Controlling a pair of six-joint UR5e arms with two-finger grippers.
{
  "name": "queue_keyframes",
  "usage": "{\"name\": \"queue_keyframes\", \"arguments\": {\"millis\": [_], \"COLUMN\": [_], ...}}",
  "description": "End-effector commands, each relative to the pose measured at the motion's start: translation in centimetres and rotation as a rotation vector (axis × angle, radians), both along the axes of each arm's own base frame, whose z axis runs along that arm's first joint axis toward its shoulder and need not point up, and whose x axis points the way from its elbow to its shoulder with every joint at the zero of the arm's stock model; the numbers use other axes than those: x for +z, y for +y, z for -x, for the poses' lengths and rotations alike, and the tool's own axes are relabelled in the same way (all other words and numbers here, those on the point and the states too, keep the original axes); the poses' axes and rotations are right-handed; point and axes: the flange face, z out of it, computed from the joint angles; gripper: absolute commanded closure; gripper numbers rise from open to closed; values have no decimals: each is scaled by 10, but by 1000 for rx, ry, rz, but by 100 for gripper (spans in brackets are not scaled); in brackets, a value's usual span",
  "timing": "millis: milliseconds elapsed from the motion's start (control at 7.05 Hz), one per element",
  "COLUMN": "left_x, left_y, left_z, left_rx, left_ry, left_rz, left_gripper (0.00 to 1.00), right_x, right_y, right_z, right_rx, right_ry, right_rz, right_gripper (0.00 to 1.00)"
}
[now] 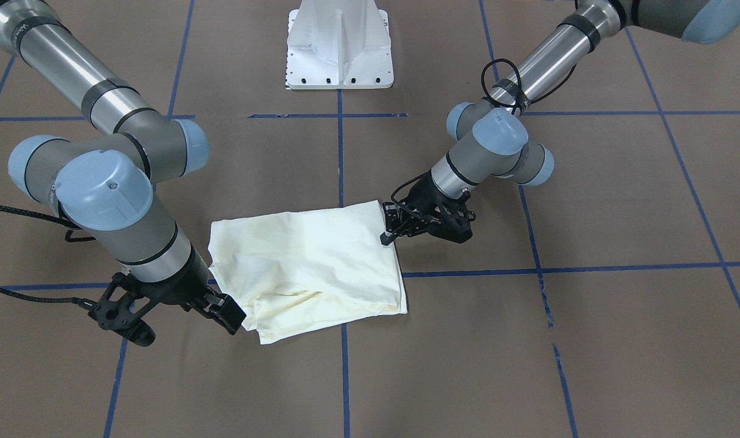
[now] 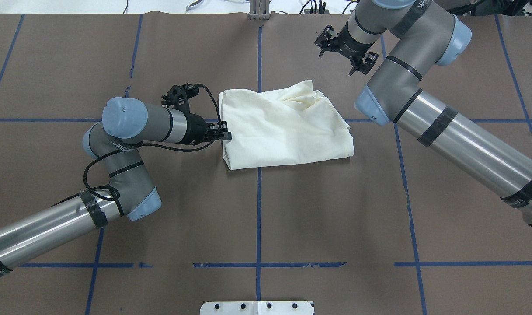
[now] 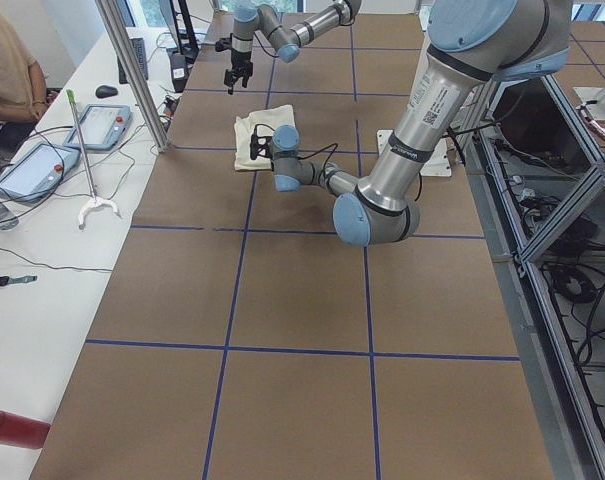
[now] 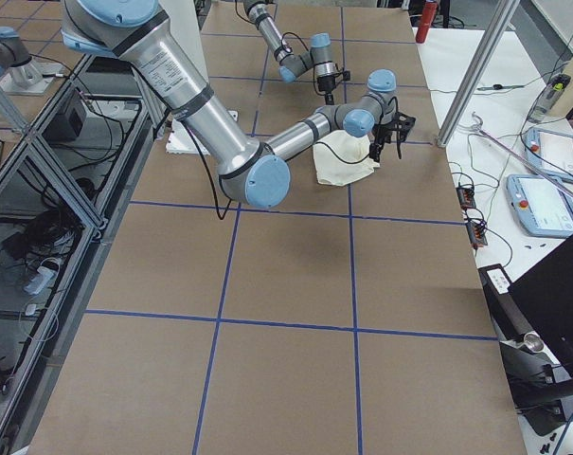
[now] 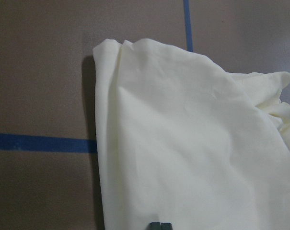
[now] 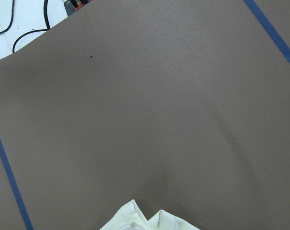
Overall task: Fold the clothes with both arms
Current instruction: 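Open the right gripper and raise it away while the left gripper releases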
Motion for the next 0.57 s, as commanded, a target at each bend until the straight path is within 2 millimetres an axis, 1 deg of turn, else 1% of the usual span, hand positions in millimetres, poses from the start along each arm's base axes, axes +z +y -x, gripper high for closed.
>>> {"name": "queue_keyframes", "arguments": {"millis": [0,142,284,426], "left_x": [17,25,29,32], "left_y": [3,10,15,24], "left_z": [4,13,22,46], "left_rx": [2,7,7,-5], "left_ry": [-18,-19,-18,-5], "left_rz": [11,11,10,0], "left_gripper": [100,100,100,100], "right_x": [-1,2,5,7], "right_y": [0,1,1,1], "right_z": [0,0,-1,-2], "right_rx": [1,0,-2,-5], "right_ry": [-1,2,4,9], "right_rz": [-2,0,2,-3], "right_gripper": [0,0,0,0]}}
